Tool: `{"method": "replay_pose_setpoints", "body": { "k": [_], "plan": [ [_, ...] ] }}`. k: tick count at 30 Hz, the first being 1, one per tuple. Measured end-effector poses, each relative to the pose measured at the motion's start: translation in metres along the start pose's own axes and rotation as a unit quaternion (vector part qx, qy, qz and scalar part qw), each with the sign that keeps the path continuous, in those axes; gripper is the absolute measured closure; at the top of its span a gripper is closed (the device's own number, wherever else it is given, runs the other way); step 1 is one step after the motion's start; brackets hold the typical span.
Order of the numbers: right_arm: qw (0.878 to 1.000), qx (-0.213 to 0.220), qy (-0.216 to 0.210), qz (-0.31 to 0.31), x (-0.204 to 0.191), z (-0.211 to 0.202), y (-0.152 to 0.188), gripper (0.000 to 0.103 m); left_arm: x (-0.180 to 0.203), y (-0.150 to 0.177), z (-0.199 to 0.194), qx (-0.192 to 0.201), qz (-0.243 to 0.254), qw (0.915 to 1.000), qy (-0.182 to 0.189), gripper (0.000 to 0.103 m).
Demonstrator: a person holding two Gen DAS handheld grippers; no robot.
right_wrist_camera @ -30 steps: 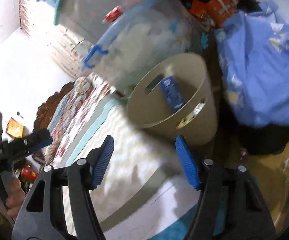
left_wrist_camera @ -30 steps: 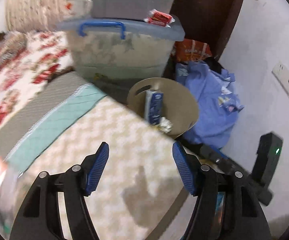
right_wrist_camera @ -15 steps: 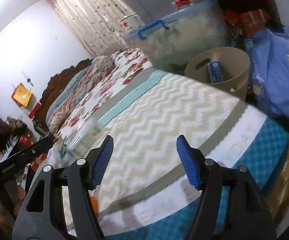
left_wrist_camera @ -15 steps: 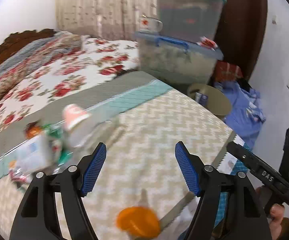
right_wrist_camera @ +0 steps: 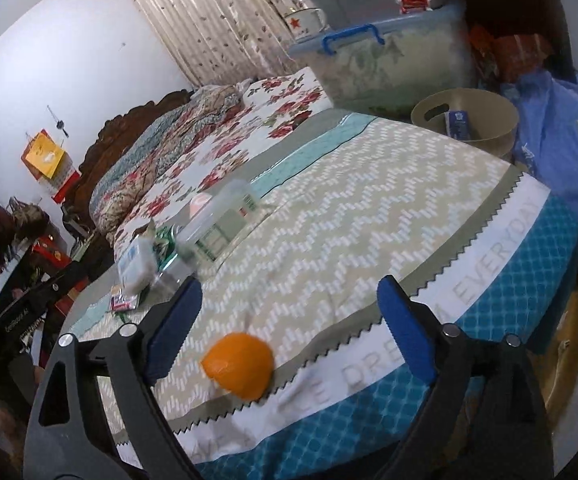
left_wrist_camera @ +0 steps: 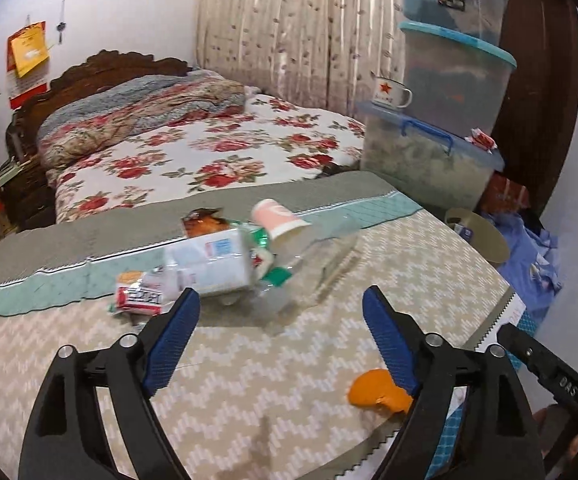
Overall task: Collect trash
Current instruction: 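Return both tools to the bed and reach toward the remaining trash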
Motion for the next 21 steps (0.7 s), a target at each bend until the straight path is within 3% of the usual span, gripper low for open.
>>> {"method": "replay_pose_setpoints", "body": {
  "k": [7,13,21],
  "plan": [
    [1.000,-0.004,0.027,-0.013,-0.011,-0.003,0.013,0.007,-0.010,0.008,0.001,0.002,0.006,0.9998,-0.018,0.009],
    [0.998,-0.015,0.055,0.018,-0.002,0.001,0.018,0.007,-0.018,0.013,0.017,-0.017,0.011,0.9997,-0.010,0.009],
    [0.993,0.004,0.101,0.065,0.015,-0.020,0.030,0.006,-0.012,0.011,0.042,-0.048,0.029,0.9984,0.005,0.009]
  ]
}}
Point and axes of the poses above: each gripper's, at about its wrist camera, not at the fingertips, and z roughly the way its jaws point, x to its right, y to its underside, the point moved 7 cm from there along z, roughly the way its jaws point, and after that the axes turned 9 degrees about -y, right-handed, at the moved point
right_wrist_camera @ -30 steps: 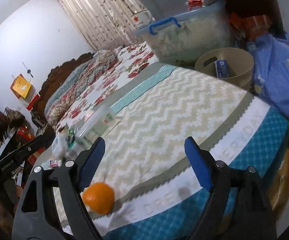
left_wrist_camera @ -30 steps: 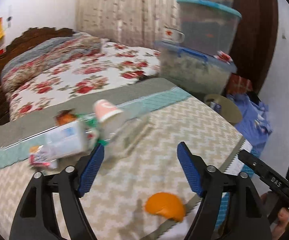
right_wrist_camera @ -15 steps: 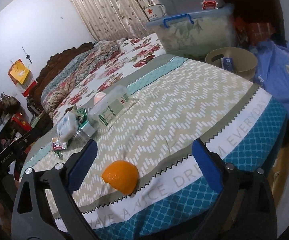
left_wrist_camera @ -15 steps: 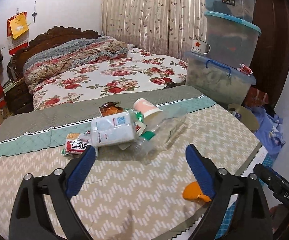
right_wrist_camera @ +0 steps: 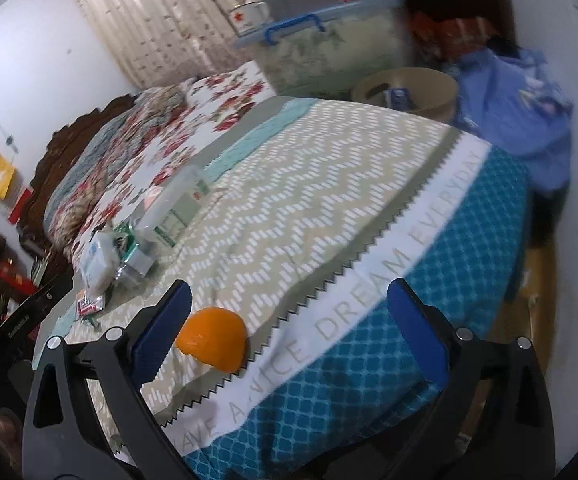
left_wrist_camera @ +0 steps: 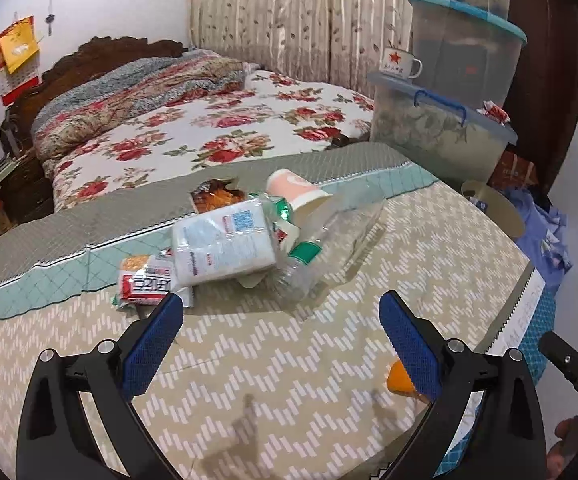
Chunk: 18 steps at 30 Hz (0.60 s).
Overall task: Collect trash
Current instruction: 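Return both tools to the bed and reach toward the remaining trash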
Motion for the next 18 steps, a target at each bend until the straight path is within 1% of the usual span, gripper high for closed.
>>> {"method": "replay_pose_setpoints", "body": {
  "k": [3,5,8,10,12,14,15,16,18],
  "plan": [
    [1.000,0.003,0.010,0.009,0.015,-0.007,0.004,0.006,0.007,0.001,0.001,0.000,-0.005,1.0000,-0.002,0.009],
    [1.000,0.007,0.010,0.010,0.022,-0.010,0.000,0.006,0.012,0.004,0.000,-0.006,-0.004,1.0000,-0.005,0.009],
    [1.000,0.016,-0.007,0.008,0.027,-0.014,-0.011,0.006,0.023,0.015,-0.009,-0.029,-0.005,0.9996,0.002,0.009],
    [1.000,0.017,-0.022,-0.001,0.026,-0.016,-0.015,0.006,0.027,0.019,-0.020,-0.033,-0.013,0.9994,-0.001,0.009],
    [0.999,0.021,-0.041,-0.015,0.023,-0.017,-0.019,0.006,0.031,0.021,-0.031,-0.027,-0.009,0.9995,-0.012,0.009],
    [0.998,0.025,-0.056,-0.023,0.021,-0.015,-0.022,0.006,0.034,0.021,-0.040,-0.016,0.008,0.9993,-0.034,0.009],
    [0.997,0.025,-0.064,-0.025,0.020,-0.014,-0.022,0.006,0.036,0.020,-0.045,-0.007,0.020,0.9985,-0.050,0.009],
    [0.997,0.023,-0.073,-0.025,0.020,-0.013,-0.022,0.006,0.037,0.020,-0.048,-0.004,0.024,0.9980,-0.058,0.009],
    [0.996,0.023,-0.085,-0.026,0.018,-0.010,-0.020,0.006,0.039,0.019,-0.052,-0.005,0.027,0.9980,-0.057,0.009]
  ]
}}
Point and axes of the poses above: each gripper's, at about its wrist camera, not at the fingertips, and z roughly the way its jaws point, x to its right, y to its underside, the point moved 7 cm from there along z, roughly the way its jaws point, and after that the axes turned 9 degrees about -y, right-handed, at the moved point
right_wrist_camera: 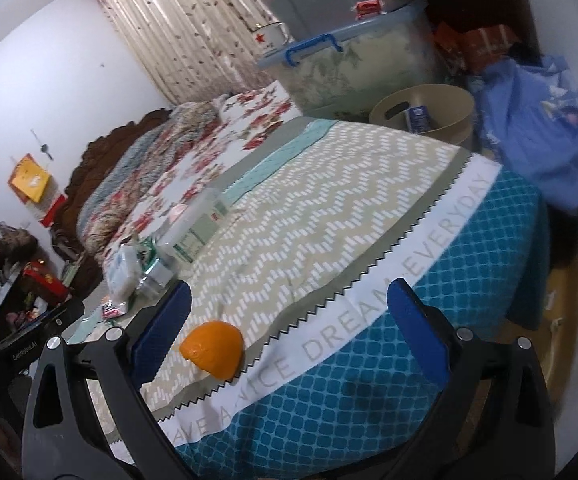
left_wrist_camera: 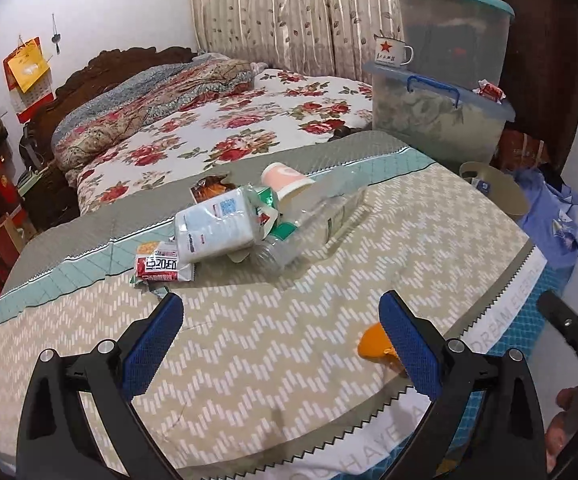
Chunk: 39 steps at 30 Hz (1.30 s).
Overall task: Collect trash
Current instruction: 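Return both tools to the bed and reach toward the remaining trash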
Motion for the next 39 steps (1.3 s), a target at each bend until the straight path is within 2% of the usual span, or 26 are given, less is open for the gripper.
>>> {"method": "replay_pose_setpoints", "body": {
  "k": [4,10,14,18,23,27,29,33,34,39],
  "plan": [
    [1.000,0.001,-0.018,-0.011,-0.005,0.002,0.004,0.006,0.005,0.001,-0.002,-0.002,0.024,0.9996,-0.012,0.009],
    [0.999,0.001,-0.026,-0.046,-0.018,0.005,0.006,0.006,0.000,-0.007,0.006,-0.003,0.023,0.9993,-0.029,0.009],
    [0.998,-0.012,-0.024,-0.060,-0.022,0.016,0.005,0.006,-0.006,-0.010,0.021,-0.012,0.014,0.9995,-0.026,0.009],
    [0.997,-0.021,-0.025,-0.073,-0.031,0.030,0.003,0.006,-0.015,-0.011,0.036,-0.021,0.007,0.9995,-0.021,0.009],
    [0.994,-0.041,-0.030,-0.092,-0.046,0.048,0.006,0.006,-0.032,-0.011,0.051,-0.019,0.002,0.9989,-0.044,0.008],
    [0.991,-0.064,-0.033,-0.108,-0.058,0.063,0.014,0.006,-0.055,-0.006,0.069,-0.036,-0.014,0.9984,-0.042,0.009],
    [0.990,-0.075,-0.038,-0.116,-0.065,0.069,0.017,0.012,-0.075,-0.004,0.077,-0.045,-0.033,0.9976,-0.041,0.009],
    [0.981,-0.109,-0.053,-0.149,-0.084,0.088,0.021,0.047,-0.128,0.001,0.088,-0.054,-0.090,0.9928,-0.058,0.009],
    [0.979,-0.116,-0.057,-0.158,-0.088,0.093,0.021,0.051,-0.142,0.002,0.091,-0.055,-0.102,0.9910,-0.067,0.009],
    [0.969,-0.140,-0.085,-0.186,-0.118,0.121,0.017,0.050,-0.189,0.011,0.101,-0.059,-0.161,0.9822,-0.077,0.009]
  ]
}}
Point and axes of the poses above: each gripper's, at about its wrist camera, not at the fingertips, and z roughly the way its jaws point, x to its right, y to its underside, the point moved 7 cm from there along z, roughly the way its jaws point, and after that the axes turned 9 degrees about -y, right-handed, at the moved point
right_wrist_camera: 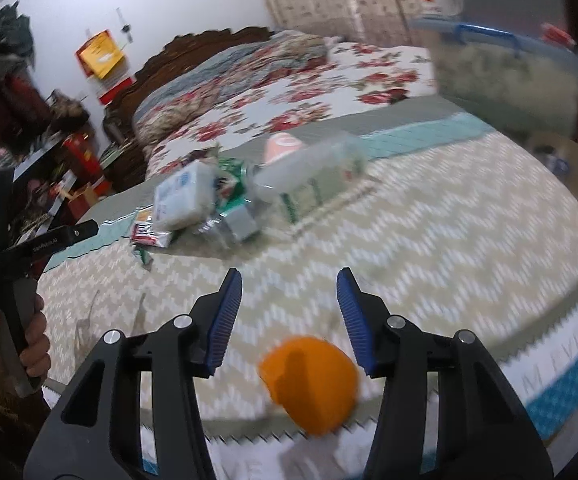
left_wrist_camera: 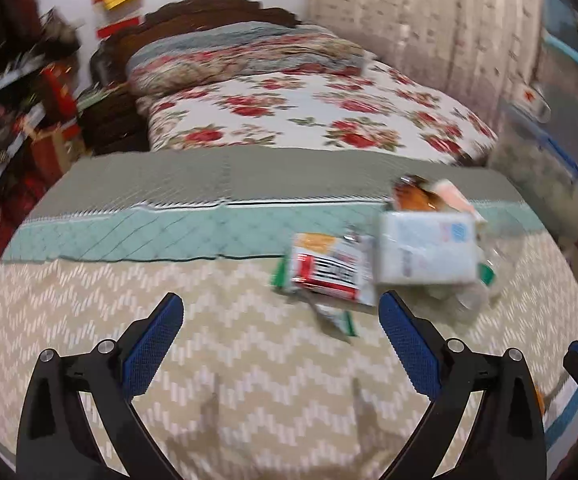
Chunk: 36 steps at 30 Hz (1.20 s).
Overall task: Collect trash
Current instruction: 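Return both tools to the bed and reach toward the remaining trash, then grasp the white tissue pack with the left tool while the right tool grasps a snack wrapper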
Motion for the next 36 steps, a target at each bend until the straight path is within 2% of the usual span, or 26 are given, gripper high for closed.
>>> {"method": "replay_pose_setpoints", "body": {
  "k": [3,5,7,9,11,13,15,16,18,19,22,25,26,28,31,35,36],
  "plan": [
    [0.999,-0.017,-0.030,0.015,-0.011,0.023,-0.015,0.048,-0.012,-0.001,0.009,0.002,0.001,0.9998,-0.019,0.009],
    [0.998,-0.025,-0.049,-0.015,-0.029,0.042,-0.034,0.041,-0.016,-0.003,0.011,0.005,0.002,0.9998,-0.018,0.010],
    [0.996,-0.032,-0.059,-0.064,-0.049,0.064,-0.056,0.040,-0.020,-0.003,0.011,0.011,-0.008,0.9999,-0.001,0.010],
    [0.993,-0.037,-0.070,-0.085,-0.061,0.093,-0.087,0.040,-0.025,-0.002,0.011,0.016,-0.019,0.9995,0.018,0.010],
    [0.992,-0.054,-0.083,-0.077,-0.065,0.124,-0.109,0.043,-0.026,-0.001,0.014,0.010,-0.021,0.9994,0.024,0.011],
    [0.991,-0.078,-0.080,-0.073,-0.066,0.153,-0.117,0.055,-0.027,0.002,0.018,0.000,-0.015,0.9993,0.035,0.016],
    [0.983,-0.139,-0.102,-0.059,-0.073,0.175,-0.098,0.059,-0.028,0.004,0.022,-0.016,-0.016,0.9984,0.051,0.017],
    [0.974,-0.169,-0.142,-0.049,-0.083,0.174,-0.079,0.059,-0.029,0.004,0.023,-0.023,-0.020,0.9974,0.065,0.017],
    [0.956,-0.200,-0.202,-0.063,-0.106,0.159,-0.044,0.059,-0.030,0.001,0.022,-0.025,-0.023,0.9948,0.096,0.017],
    [0.954,-0.197,-0.210,-0.089,-0.116,0.144,-0.025,0.058,-0.028,0.000,0.020,-0.022,-0.022,0.9930,0.114,0.016],
    [0.957,-0.171,-0.185,-0.147,-0.123,0.120,0.003,0.058,-0.010,0.002,0.018,-0.029,-0.005,0.9864,0.162,0.016],
    [0.964,-0.141,-0.154,-0.166,-0.114,0.110,0.003,0.056,0.019,0.010,0.020,-0.050,0.020,0.9804,0.189,0.016],
    [0.966,-0.136,-0.148,-0.165,-0.111,0.110,0.000,0.055,0.028,0.014,0.021,-0.055,0.027,0.9799,0.190,0.016],
    [0.967,-0.124,-0.130,-0.181,-0.111,0.117,-0.005,0.043,0.037,0.018,0.021,-0.060,0.030,0.9787,0.194,0.016],
    [0.964,-0.133,-0.140,-0.181,-0.118,0.143,-0.006,0.034,0.036,0.021,0.022,-0.066,0.022,0.9785,0.194,0.016],
    [0.959,-0.165,-0.163,-0.163,-0.127,0.175,0.006,0.034,0.013,0.021,0.020,-0.066,0.001,0.9822,0.176,0.016],
    [0.950,-0.188,-0.196,-0.157,-0.138,0.176,0.017,0.035,0.007,0.020,0.020,-0.067,-0.004,0.9828,0.172,0.016]
  ]
}}
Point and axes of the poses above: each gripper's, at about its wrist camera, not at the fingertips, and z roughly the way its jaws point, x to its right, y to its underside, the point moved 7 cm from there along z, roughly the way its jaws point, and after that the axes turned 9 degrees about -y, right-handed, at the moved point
